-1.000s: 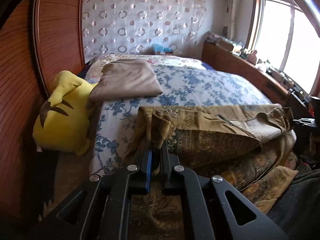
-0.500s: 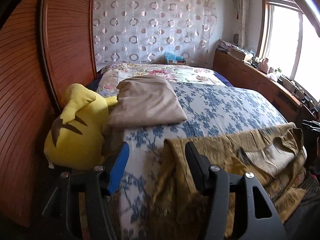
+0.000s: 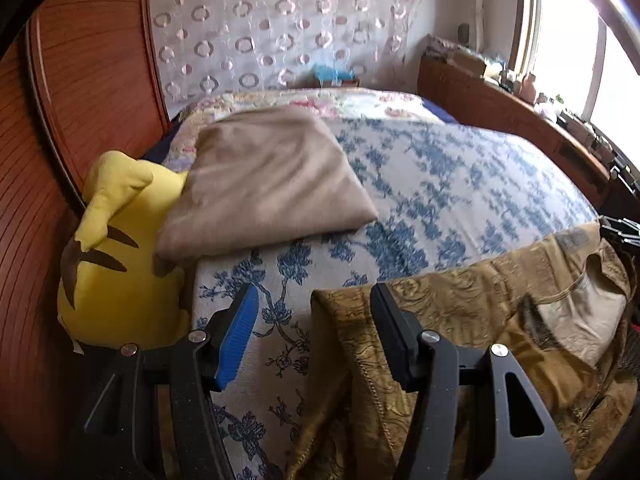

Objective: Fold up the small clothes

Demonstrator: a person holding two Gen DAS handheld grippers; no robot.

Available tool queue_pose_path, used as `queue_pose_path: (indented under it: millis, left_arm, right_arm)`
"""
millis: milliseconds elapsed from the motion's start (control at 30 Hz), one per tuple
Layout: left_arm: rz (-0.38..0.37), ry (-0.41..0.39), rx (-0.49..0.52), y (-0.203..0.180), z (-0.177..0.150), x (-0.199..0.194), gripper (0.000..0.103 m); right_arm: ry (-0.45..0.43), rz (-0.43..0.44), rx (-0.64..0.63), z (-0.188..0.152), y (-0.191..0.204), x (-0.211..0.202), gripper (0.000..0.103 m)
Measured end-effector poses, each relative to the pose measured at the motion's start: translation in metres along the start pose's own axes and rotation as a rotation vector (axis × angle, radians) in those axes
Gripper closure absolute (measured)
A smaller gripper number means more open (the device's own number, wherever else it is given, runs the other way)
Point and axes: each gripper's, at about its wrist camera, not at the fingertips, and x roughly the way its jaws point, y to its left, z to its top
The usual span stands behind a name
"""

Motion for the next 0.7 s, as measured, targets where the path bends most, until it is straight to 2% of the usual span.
queue_pose_path:
  millis: [100,267,633,700]
  left_arm:
    - [-0.028,0.030,-0.009,0.001,-0.001,0.007,0.044]
    - [-0.036,0.052,-0.024,0.002,-0.004,0.013,0.044]
    - [-0.050,0.065,0.022,-0.008,0.000,0.020,0.044]
    - [-0.062,0.060,0.026,-0.009,-0.001,0.020,0.047]
  right_arm:
    - [0.024,0.001,0.029,0.003,-0.006,0.004,0.037]
    - [0.045,0.012,0.057,0.006,-0.013,0.006,0.036]
    - [0.057,0.019,0.056,0.007,-0.014,0.014,0.036]
    - [0.059,0.022,0.050,0.007,-0.013,0.015,0.036]
